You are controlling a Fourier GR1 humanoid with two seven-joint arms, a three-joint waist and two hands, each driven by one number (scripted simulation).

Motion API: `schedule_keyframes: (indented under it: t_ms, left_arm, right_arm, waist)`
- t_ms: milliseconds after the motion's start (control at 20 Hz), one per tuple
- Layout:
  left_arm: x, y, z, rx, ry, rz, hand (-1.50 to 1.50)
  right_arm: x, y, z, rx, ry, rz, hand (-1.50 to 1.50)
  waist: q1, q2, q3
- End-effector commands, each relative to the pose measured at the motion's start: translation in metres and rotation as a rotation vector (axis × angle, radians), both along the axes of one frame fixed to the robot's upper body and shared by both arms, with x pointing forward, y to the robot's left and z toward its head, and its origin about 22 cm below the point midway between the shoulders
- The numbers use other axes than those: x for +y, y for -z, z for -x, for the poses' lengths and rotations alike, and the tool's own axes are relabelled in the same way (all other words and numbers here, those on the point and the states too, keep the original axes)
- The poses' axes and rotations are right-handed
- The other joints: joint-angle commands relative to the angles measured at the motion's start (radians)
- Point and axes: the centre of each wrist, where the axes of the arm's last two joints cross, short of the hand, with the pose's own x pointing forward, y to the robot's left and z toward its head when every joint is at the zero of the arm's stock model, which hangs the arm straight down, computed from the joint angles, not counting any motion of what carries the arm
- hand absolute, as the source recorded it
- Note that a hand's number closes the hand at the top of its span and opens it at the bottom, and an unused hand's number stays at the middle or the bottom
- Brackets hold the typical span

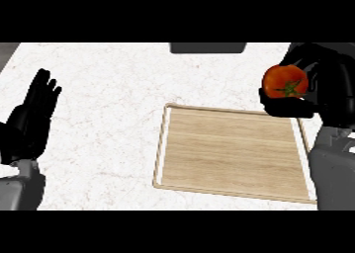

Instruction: Pick the tomato from the tray and place it in the pot

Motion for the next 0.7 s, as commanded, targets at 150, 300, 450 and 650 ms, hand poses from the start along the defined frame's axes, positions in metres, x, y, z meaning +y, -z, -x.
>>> schedule_keyframes:
  t_ms: [150, 300, 450, 650]
  left_arm:
    - [0.016, 0.003, 0.001, -0.011, 0.006, 0.003, 0.00]
    - [0.013, -0.013, -0.013, -0.003, 0.007, 0.012, 0.00]
    - [-0.003, 0.004, 0.006, -0.001, -0.002, -0.004, 0.00]
    - [0.010, -0.009, -0.004, -0.012, 0.012, -0.019, 0.00]
  right_arm:
    - [-0.066, -0.013, -0.014, -0.019, 0.102, -0.081, 1.50]
    - [-0.088, -0.004, -0.033, -0.046, 0.108, -0.122, 1.50]
    - [-0.101, 0.013, -0.055, -0.017, 0.127, -0.111, 1.50]
    - [-0.144, 0.013, -0.070, -0.019, 0.170, -0.143, 1.50]
  waist:
    - [0.007, 0.003, 0.000]
    - [0.008, 0.004, 0.000]
    - [0.017, 0.005, 0.000]
    - [0.018, 0.006, 0.001]
